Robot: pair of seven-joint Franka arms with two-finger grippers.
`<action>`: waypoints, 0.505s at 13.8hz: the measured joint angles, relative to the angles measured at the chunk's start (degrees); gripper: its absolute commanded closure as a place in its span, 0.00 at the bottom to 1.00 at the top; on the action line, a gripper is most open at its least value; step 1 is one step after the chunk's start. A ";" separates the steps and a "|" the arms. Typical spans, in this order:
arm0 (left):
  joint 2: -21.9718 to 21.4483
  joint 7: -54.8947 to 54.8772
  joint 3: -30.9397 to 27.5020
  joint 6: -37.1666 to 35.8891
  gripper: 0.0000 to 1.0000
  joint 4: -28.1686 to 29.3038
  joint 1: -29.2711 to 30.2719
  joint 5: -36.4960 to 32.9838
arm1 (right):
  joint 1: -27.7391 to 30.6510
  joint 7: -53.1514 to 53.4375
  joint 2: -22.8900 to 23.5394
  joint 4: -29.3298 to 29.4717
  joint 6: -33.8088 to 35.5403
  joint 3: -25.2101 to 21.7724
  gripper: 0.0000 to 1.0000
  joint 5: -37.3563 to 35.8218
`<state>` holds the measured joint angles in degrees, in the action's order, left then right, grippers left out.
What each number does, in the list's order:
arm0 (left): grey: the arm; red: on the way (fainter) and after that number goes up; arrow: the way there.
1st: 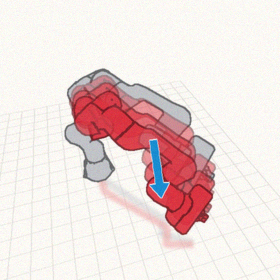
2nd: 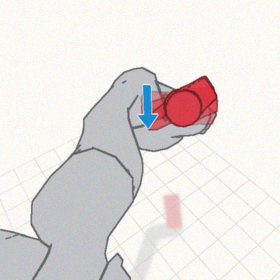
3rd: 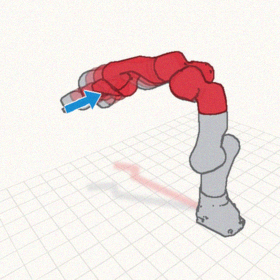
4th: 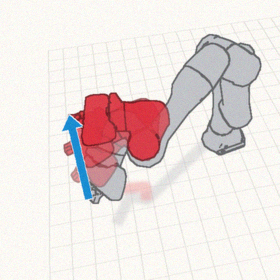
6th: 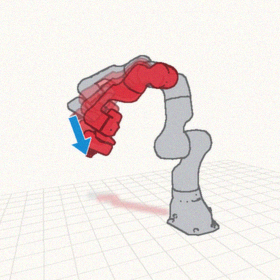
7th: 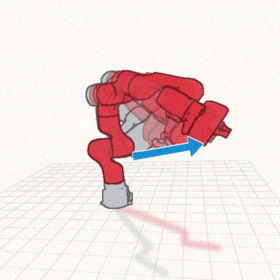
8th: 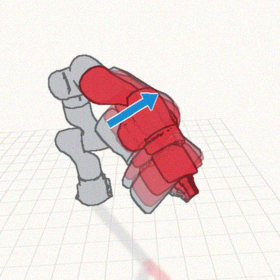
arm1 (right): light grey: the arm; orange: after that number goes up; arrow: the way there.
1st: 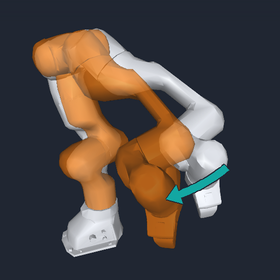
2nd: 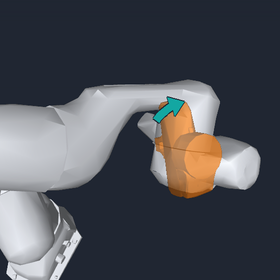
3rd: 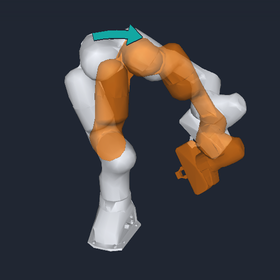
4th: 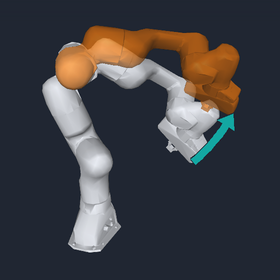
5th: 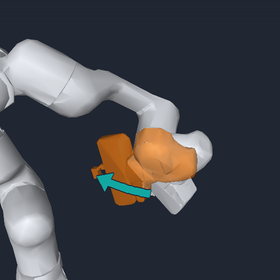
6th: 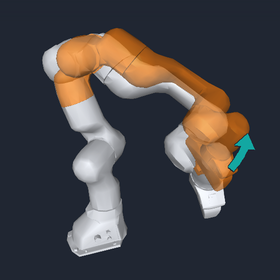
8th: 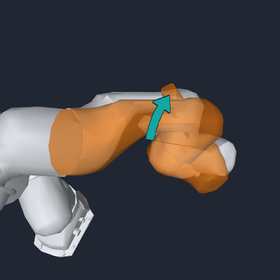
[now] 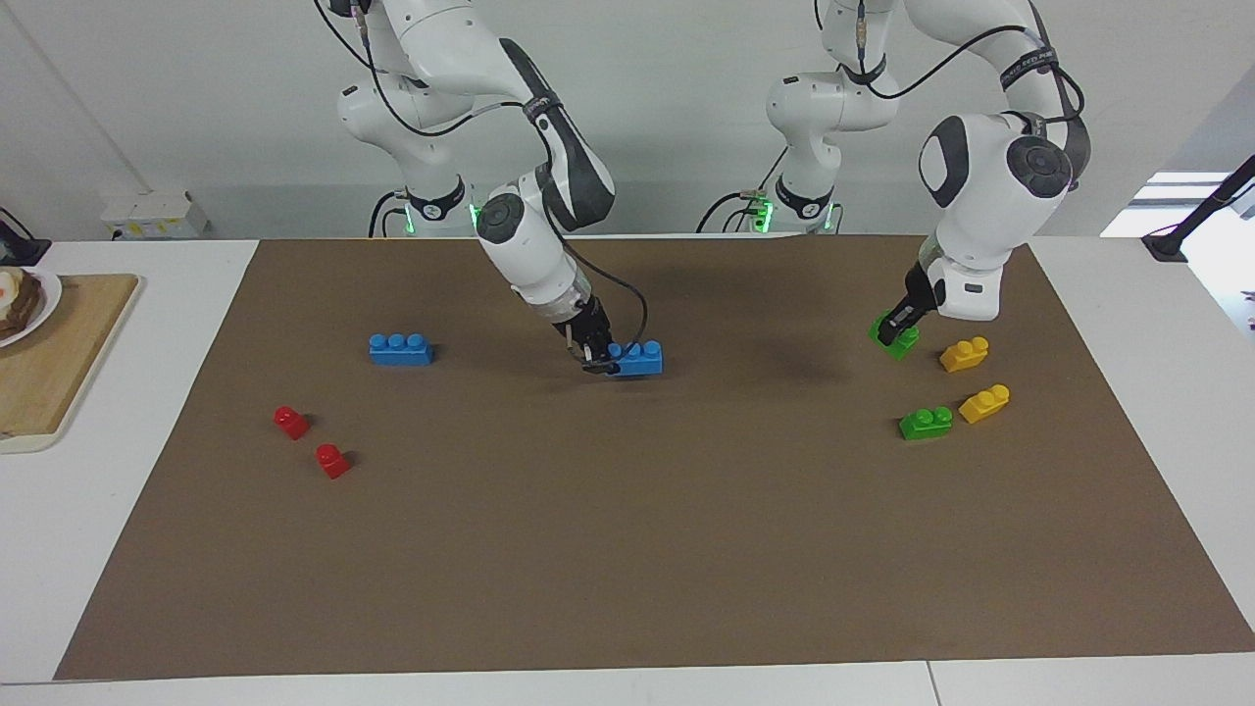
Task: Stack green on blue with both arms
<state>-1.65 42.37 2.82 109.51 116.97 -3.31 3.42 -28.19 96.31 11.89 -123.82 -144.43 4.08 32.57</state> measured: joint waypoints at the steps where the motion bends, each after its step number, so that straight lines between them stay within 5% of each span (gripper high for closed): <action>1: 0.00 3.51 0.01 0.08 1.00 0.00 -1.04 0.29 | 0.00 -0.05 0.09 0.00 -0.01 -0.04 1.00 0.00; 7: 0.01 35.32 0.30 3.69 1.00 -0.04 -8.96 1.37 | -1.10 -0.12 1.17 -0.08 -1.82 -0.03 1.00 0.08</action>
<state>-1.64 77.68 3.13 113.19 116.93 -12.28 4.79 -29.29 96.18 13.06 -123.90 -146.25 4.05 32.65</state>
